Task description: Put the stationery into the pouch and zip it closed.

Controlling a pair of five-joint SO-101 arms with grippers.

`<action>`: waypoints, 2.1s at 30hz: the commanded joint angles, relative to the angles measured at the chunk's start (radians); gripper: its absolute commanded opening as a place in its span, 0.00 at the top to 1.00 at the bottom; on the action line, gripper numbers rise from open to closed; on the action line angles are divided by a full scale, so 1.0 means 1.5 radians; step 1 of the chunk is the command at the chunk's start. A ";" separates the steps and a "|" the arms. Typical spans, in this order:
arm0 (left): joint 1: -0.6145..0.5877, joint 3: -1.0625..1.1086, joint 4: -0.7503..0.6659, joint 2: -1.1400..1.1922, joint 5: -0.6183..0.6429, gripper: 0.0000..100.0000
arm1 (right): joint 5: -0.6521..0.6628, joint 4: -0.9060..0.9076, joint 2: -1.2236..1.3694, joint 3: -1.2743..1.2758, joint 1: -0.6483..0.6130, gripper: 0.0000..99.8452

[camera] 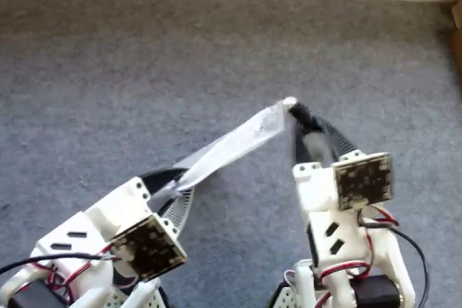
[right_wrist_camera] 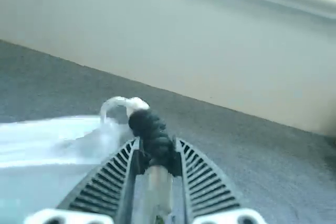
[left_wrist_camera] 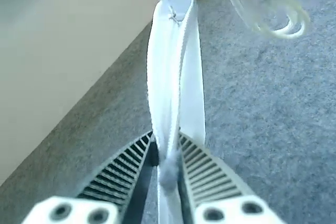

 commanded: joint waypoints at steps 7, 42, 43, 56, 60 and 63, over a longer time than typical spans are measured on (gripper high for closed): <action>-0.046 -0.006 0.021 -0.052 0.006 0.99 | -0.003 -0.038 0.003 -0.004 0.065 1.00; -0.115 0.213 -0.180 -0.055 -0.019 0.82 | -0.087 0.038 0.003 0.027 -0.029 0.74; -0.103 0.213 -0.171 -0.055 0.001 0.81 | -0.087 0.039 0.003 0.028 -0.029 0.74; 0.012 0.090 -0.074 -0.055 0.071 0.80 | -0.086 0.054 0.003 0.148 -0.027 0.74; 0.007 0.042 -0.046 -0.055 0.074 0.80 | -0.086 0.050 0.003 0.207 -0.027 0.74; 0.007 0.004 -0.028 -0.055 0.074 0.80 | -0.086 0.049 -0.002 0.240 -0.027 0.77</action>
